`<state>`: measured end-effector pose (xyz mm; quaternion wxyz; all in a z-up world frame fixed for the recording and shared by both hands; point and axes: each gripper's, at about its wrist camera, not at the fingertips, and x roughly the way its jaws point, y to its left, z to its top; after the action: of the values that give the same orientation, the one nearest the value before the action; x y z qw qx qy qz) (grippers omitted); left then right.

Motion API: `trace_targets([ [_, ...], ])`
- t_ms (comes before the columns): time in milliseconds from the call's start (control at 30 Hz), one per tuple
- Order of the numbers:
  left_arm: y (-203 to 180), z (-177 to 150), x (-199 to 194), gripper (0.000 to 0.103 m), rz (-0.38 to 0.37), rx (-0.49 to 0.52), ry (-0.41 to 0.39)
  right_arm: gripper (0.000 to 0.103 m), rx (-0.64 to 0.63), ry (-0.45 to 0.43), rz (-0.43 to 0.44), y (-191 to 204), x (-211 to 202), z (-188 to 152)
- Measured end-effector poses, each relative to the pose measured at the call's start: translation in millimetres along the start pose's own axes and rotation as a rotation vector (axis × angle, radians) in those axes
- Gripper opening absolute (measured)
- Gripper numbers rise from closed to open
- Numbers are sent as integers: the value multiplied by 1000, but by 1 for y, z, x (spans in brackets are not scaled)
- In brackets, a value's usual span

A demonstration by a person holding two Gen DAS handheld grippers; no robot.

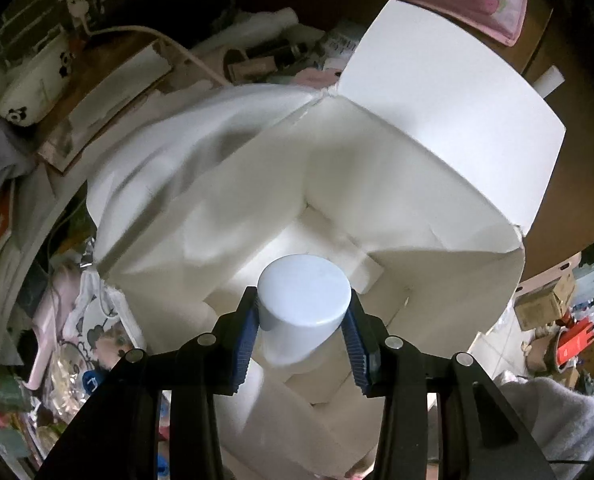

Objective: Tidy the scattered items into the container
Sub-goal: 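Lower the white cylinder into the box and open the left gripper, then withdraw the left gripper and move the right gripper to the panda plush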

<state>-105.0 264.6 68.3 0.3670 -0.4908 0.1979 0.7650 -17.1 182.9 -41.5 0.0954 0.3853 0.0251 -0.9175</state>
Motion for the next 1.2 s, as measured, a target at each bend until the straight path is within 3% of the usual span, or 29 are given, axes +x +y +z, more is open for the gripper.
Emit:
trace_targets([
  [67, -1, -2, -6, 70, 20, 11, -25, 103, -1, -7, 0, 0, -1, -1],
  [267, 2, -5, -31, 77, 58, 21, -146, 103, 2, -30, 9, -1, -2, -3],
  [433, 17, -21, -70, 83, 168, -24, -366, 103, 10, -67, 49, -5, -8, -8],
  [567, 30, -65, -113, 94, 307, -90, -539, 103, -12, -95, 53, -1, -12, -11],
  [667, 43, -114, -140, 94, 420, -185, -659, 102, -20, -117, 58, -1, -16, -13],
  [733, 53, -150, -152, 94, 449, -237, -722, 102, -16, -143, 67, -2, -22, -15],
  [833, 64, -207, -154, 99, 454, -300, -775, 100, -17, -204, 58, -4, -34, -19],
  [900, 69, -233, -147, 99, 446, -332, -786, 82, -28, -233, 38, -2, -39, -22],
  [933, 72, -246, -141, 99, 439, -355, -790, 79, -35, -232, 20, -1, -39, -23],
  [1067, 85, -279, -123, 99, 360, -438, -814, 64, -49, -211, -16, 2, -31, -26],
  [1200, 95, -292, -107, 99, 316, -476, -819, 59, -30, -254, -101, 3, -26, -26],
])
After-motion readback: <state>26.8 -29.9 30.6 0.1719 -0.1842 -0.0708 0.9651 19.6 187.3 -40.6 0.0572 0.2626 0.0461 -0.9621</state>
